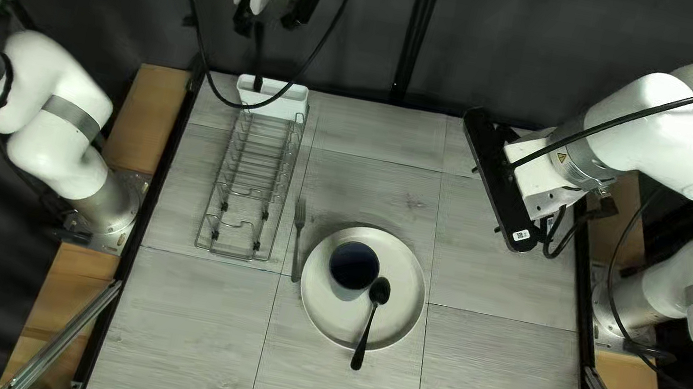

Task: Pick up and place plate onto table. Place down one fork to the left of the plate. Place spoon and knife to the right of the plate. Place cup above the knife and spoon

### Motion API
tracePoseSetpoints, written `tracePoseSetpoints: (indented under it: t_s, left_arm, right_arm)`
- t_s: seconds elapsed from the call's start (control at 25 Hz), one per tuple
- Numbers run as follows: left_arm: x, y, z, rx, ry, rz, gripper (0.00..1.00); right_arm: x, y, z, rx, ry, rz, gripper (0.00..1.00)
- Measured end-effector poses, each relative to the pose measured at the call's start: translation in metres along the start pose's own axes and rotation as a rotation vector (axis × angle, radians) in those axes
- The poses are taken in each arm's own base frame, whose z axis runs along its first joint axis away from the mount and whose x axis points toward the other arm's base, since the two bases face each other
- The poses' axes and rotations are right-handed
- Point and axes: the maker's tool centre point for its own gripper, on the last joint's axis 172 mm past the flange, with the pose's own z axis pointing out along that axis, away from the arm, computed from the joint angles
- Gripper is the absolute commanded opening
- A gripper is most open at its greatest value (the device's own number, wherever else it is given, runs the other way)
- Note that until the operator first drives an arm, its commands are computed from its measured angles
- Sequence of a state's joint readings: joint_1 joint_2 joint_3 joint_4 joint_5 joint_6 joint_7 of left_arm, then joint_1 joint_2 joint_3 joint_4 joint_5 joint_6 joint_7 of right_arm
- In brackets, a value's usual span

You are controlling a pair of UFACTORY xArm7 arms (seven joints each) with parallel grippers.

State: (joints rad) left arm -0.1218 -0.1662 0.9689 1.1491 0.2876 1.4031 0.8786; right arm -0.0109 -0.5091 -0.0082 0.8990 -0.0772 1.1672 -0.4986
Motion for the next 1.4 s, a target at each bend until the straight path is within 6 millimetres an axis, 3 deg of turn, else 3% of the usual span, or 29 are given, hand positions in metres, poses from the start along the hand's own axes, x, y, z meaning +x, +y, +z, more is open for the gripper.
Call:
tracePoseSetpoints:
  t_s: [0.24, 0.28, 0.32, 0.36, 0.64, 0.76, 0.88, 1.12, 1.4]
  left_arm:
    - [0.009, -0.001, 0.015, -0.033, 0.019, 0.011, 1.00]
    - [0.011, -0.001, 0.017, -0.037, 0.022, 0.012, 0.92]
    - [0.012, -0.001, 0.019, -0.040, 0.024, 0.013, 0.11]
    - [0.012, -0.001, 0.021, -0.044, 0.027, 0.012, 0.00]
    - [0.015, 0.001, 0.038, -0.077, 0.051, -0.001, 0.00]
    - [0.014, 0.008, 0.030, -0.081, 0.075, -0.006, 0.00]
    - [0.011, 0.021, 0.003, -0.075, 0.101, -0.009, 0.00]
    - [0.001, 0.060, -0.070, -0.053, 0.141, -0.007, 0.00]
    - [0.000, 0.117, -0.144, 0.006, 0.170, -0.008, 0.00]
  right_arm:
    - [0.000, 0.000, 0.000, 0.000, 0.000, 0.000, 1.00]
    - [0.000, 0.000, 0.000, 0.000, 0.000, 0.000, 1.00]
    - [0.000, 0.000, 0.000, 0.000, 0.000, 0.000, 1.00]
    - [0.000, 0.000, 0.000, 0.000, 0.000, 0.000, 1.00]
    - [0.000, 0.000, 0.000, 0.000, 0.000, 0.000, 1.00]
    - [0.000, 0.000, 0.000, 0.000, 0.000, 0.000, 1.00]
    - [0.000, 0.000, 0.000, 0.000, 0.000, 0.000, 1.00]
    - [0.000, 0.000, 0.000, 0.000, 0.000, 0.000, 1.00]
    - [0.000, 0.000, 0.000, 0.000, 0.000, 0.000, 1.00]
